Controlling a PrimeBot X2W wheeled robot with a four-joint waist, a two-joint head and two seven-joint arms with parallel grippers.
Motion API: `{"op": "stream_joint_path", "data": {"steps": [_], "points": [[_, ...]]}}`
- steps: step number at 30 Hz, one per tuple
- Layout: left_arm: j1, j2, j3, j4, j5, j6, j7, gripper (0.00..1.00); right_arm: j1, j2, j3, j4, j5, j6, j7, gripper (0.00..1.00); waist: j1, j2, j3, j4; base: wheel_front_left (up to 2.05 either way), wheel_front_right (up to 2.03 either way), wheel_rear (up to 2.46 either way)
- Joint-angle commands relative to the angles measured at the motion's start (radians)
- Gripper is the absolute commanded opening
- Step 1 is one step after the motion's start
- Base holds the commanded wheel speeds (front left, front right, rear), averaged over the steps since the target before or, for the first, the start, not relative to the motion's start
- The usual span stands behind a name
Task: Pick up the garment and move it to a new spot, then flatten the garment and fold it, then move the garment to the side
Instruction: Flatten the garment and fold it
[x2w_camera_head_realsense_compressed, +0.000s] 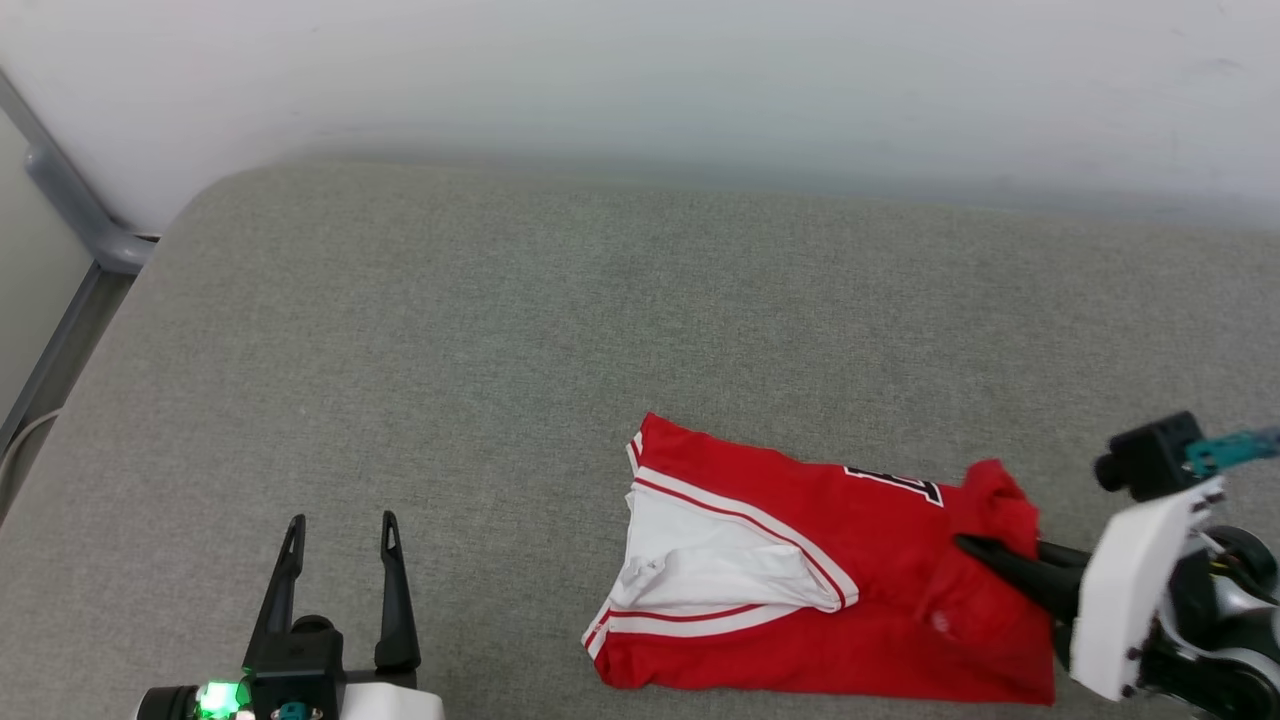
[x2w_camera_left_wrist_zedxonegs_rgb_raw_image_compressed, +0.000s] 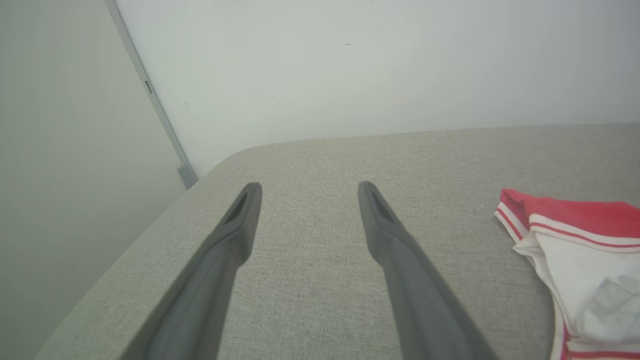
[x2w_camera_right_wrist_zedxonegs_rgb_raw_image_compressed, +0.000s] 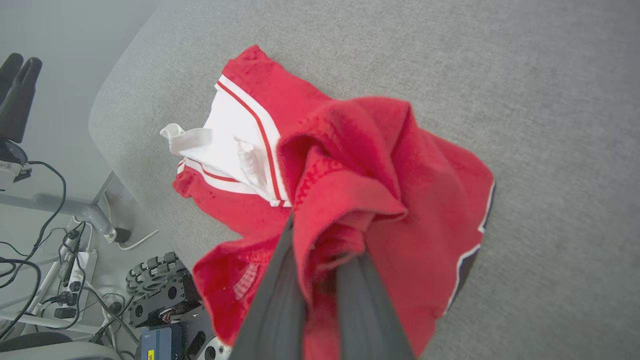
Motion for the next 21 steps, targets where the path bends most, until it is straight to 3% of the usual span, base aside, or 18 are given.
{"op": "stream_joint_path", "data": {"steps": [1, 9, 21], "points": [[-0.014, -0.007, -0.002, 0.001, 0.006, -0.004, -0.002, 1.0, -0.037, 0.023, 0.024, 0.003, -0.022, -0.001, 0.007, 0.0, 0.0, 0.0, 0.006, 0.005, 0.0, 0.0, 0.0], [-0.043, -0.017, -0.013, 0.006, 0.009, -0.009, -0.002, 1.0, -0.217, 0.105, 0.191, 0.095, -0.126, -0.001, 0.028, 0.0, 0.0, 0.0, 0.043, 0.02, 0.0, 0.0, 0.0], [-0.089, -0.034, -0.021, 0.02, 0.007, -0.019, -0.002, 1.0, -0.467, 0.26, 0.44, 0.344, -0.173, -0.001, 0.005, 0.0, 0.0, 0.0, 0.093, 0.038, 0.0, 0.0, 0.0]]}}
